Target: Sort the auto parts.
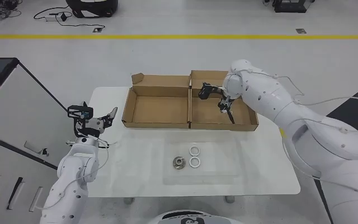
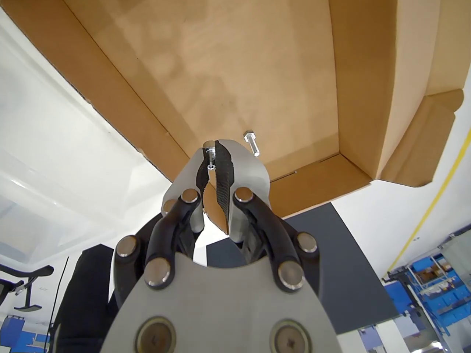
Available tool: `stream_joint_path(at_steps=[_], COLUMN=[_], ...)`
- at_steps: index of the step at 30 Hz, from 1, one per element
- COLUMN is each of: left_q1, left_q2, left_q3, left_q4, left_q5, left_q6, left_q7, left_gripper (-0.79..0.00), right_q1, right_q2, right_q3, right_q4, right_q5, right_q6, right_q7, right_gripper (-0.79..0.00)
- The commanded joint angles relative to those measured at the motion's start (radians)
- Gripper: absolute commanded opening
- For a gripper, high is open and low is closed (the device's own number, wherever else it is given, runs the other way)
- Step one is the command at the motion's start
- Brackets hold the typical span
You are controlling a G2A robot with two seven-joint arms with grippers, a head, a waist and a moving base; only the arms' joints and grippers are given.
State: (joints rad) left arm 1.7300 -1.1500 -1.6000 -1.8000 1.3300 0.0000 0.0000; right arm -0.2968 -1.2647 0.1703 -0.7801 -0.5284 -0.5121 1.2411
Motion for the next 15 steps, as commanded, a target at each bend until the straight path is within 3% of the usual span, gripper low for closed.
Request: stream_joint_path(at_steps=[1,15], left_q1=[0.0,0.0], left_q2=[0.0,0.0], left_q3=[0.0,0.0], left_q4=[0.0,0.0], left_q5=[0.0,0.0], left_q6=[0.0,0.0], left_q7=[0.0,0.0], left_gripper=[0.0,0.0], right_q1=[-0.008,-0.064], right_q2=[-0.003,-0.048], right_q3=[0.002,0.007], right_q4=[0.002,0.125], right_q5=[-0.026,-0.091], right_q6=[0.025,0.063], right_q7=[-0.013,-0.096], right_gripper=[-0.785,-0.785])
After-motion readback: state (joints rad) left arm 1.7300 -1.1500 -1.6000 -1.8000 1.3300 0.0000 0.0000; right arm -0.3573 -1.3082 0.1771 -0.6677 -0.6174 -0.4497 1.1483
